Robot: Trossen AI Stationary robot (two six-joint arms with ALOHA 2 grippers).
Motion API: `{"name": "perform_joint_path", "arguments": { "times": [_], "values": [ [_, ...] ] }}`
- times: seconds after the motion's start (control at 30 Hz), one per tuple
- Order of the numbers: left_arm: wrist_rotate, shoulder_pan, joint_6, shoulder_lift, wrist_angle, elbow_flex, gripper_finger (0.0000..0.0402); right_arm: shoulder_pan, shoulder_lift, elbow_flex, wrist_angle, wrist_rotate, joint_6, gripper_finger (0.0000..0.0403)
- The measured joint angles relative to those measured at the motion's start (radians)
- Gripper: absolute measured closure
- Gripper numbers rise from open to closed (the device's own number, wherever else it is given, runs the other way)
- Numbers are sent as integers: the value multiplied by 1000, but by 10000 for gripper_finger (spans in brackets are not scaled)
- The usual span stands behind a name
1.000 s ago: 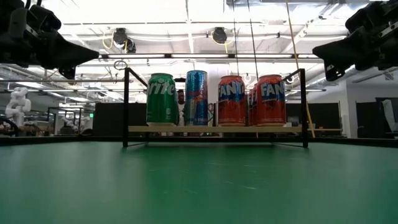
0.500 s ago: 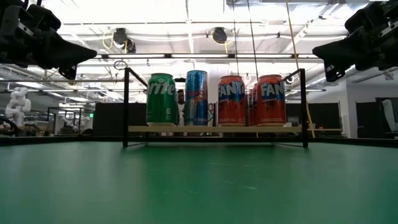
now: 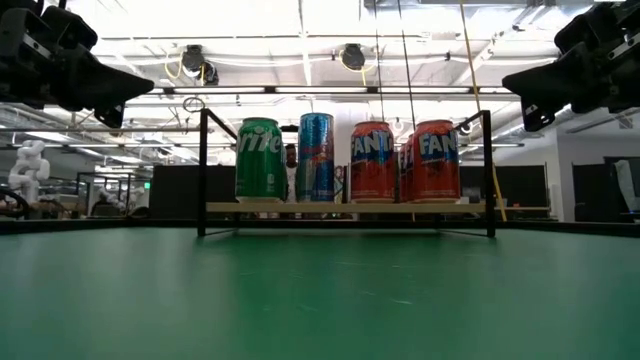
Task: Place canned beverage on shelf
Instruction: Return to Home Position
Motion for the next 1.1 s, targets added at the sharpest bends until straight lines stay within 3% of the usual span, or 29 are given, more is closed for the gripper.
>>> {"name": "perform_joint_path", "arguments": {
  "times": [1.1],
  "values": [
    [-5,0,-24,0,6,-2,402,0,0,0,1,0,0,403]
  ]
}}
